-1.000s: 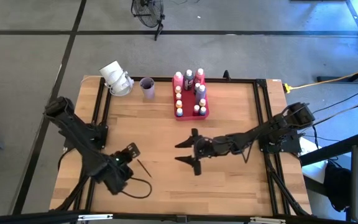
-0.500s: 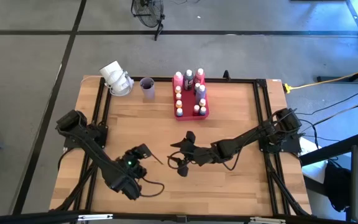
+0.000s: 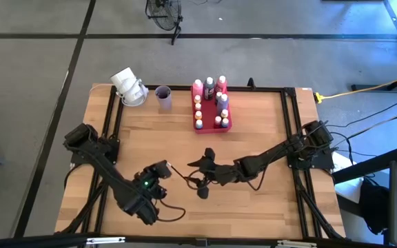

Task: Pick & Place Paint Supplies
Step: Put the black paint brush into the purple cup

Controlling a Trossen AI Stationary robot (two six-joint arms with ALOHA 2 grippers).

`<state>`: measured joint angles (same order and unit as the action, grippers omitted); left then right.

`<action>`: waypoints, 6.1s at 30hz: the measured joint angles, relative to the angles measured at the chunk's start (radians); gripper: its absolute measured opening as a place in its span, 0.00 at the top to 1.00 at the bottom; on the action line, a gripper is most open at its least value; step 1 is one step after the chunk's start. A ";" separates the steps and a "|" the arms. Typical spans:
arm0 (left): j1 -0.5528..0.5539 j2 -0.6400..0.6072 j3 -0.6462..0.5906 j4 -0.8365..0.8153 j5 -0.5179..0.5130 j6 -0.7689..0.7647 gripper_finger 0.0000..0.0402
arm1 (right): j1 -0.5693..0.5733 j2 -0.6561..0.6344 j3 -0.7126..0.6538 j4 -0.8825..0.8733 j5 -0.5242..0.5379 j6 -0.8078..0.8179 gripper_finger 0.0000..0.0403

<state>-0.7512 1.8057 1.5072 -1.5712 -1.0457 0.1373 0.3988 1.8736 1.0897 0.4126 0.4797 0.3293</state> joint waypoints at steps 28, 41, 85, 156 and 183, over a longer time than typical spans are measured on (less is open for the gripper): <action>-0.007 0.000 -0.014 0.088 -0.239 0.265 1.00 | 0.000 0.000 0.000 0.041 -0.047 -0.004 0.48; -0.006 0.000 -0.014 0.088 -0.238 0.270 1.00 | -0.011 -0.001 0.000 0.023 -0.105 0.004 0.79; -0.061 0.000 0.089 0.109 -0.163 0.106 0.79 | -0.009 -0.001 0.000 -0.020 -0.048 -0.006 0.96; 0.134 -0.572 -0.700 1.812 0.270 -0.115 0.79 | 0.086 -0.037 0.000 0.313 0.156 -0.318 0.96; 0.116 -0.472 -0.701 2.029 0.434 0.070 0.80 | 0.112 -0.037 0.000 0.302 0.232 -0.392 0.96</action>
<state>-0.6356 1.3342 0.8062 0.4580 -0.6119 0.2071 0.5106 1.8366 1.0897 0.7143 0.7113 -0.0627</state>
